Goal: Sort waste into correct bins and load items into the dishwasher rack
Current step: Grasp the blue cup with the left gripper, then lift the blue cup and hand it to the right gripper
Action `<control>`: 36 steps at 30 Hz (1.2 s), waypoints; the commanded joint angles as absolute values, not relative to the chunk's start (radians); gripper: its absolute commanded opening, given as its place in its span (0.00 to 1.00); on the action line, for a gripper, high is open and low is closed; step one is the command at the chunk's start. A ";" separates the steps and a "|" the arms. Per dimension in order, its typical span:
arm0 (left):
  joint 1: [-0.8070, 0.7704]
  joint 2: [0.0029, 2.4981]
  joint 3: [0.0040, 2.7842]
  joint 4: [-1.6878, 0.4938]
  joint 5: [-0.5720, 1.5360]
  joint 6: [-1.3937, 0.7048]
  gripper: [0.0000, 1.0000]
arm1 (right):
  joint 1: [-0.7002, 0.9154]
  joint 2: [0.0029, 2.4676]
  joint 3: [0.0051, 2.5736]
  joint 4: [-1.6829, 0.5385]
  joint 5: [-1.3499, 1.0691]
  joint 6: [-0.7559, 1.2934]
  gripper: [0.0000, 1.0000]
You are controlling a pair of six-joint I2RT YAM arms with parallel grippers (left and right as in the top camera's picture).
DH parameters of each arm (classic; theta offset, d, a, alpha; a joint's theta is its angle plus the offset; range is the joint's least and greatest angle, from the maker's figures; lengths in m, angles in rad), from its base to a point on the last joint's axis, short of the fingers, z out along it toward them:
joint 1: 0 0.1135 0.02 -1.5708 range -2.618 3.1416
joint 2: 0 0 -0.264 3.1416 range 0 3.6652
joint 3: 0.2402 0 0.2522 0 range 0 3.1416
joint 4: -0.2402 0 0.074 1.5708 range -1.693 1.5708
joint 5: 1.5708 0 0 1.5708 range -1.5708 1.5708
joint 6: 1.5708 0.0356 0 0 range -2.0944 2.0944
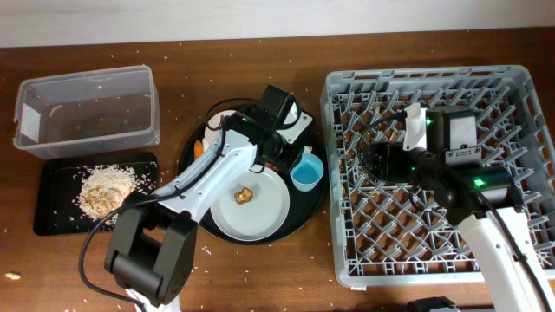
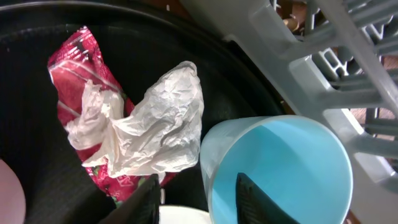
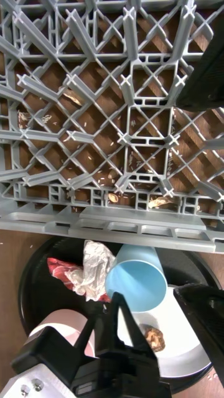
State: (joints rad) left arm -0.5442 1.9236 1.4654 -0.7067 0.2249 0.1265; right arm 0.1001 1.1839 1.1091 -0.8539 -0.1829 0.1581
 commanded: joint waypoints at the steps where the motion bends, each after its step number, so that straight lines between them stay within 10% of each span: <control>1: -0.552 1.964 1.475 -0.703 0.221 0.219 0.31 | 0.104 1.187 1.126 -0.857 -0.171 0.162 0.88; 9: -0.565 1.980 1.475 -0.708 0.202 0.218 0.01 | 0.104 1.187 1.126 -0.858 -0.171 0.162 0.88; 18: -0.500 1.961 1.758 -0.947 0.223 0.171 0.00 | 0.104 1.187 1.126 -0.813 -0.179 0.166 0.88; 36: -0.252 1.961 1.869 -0.969 1.034 0.150 0.00 | 0.104 1.187 1.126 -0.587 -0.542 0.165 1.00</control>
State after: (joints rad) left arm -0.2684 1.9747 1.8481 -0.9787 0.8814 0.1562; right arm 0.1001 1.1839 1.1091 -0.6247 -0.4366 0.1608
